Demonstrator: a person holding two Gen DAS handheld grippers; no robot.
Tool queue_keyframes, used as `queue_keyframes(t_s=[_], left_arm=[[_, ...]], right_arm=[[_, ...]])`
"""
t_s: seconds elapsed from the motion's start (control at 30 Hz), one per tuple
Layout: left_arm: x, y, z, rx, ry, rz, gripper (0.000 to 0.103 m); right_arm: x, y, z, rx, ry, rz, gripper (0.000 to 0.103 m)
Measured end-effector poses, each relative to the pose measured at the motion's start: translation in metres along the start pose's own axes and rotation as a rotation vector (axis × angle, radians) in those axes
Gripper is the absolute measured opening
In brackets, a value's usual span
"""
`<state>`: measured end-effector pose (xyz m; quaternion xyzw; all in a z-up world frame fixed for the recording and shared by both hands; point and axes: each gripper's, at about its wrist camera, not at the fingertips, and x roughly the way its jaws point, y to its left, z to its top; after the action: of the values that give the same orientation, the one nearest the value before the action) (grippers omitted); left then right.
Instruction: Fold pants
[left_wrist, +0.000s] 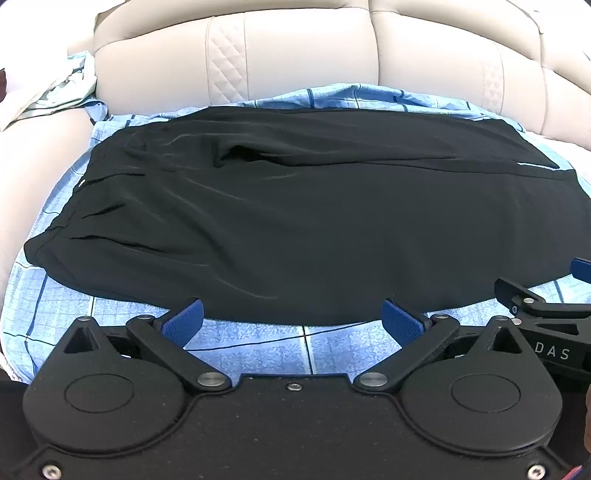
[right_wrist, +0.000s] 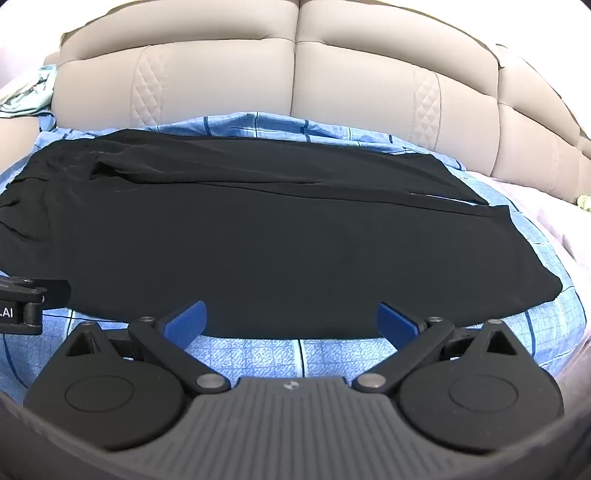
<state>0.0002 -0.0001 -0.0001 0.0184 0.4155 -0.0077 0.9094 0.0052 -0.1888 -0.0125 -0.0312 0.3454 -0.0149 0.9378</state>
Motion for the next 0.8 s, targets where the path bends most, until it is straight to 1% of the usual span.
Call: queue_keyframes(t_s=[0.27, 0.33, 0.4, 0.5, 0.57, 0.8], left_arm=[[0.005, 0.007, 0.006, 0.006, 0.004, -0.007, 0.103], [-0.002, 0.000, 0.000, 0.012, -0.018, 0.017, 0.103], [-0.002, 0.001, 0.001, 0.011, -0.018, 0.017, 0.103], [-0.002, 0.003, 0.001, 0.009, -0.016, 0.016, 0.103], [-0.004, -0.003, 0.001, 0.015, -0.017, 0.021, 0.103], [-0.004, -0.001, 0.003, 0.012, -0.015, 0.022, 0.103]], right_arm=[[-0.003, -0.003, -0.001, -0.005, -0.008, 0.013, 0.103], [-0.005, -0.005, -0.002, -0.007, -0.010, 0.016, 0.103], [-0.004, -0.012, -0.005, -0.008, -0.012, 0.018, 0.103], [0.000, 0.002, -0.001, -0.014, -0.001, -0.004, 0.103], [0.000, 0.002, 0.000, -0.014, -0.002, -0.004, 0.103], [-0.002, 0.002, 0.000, -0.012, 0.000, -0.009, 0.103]])
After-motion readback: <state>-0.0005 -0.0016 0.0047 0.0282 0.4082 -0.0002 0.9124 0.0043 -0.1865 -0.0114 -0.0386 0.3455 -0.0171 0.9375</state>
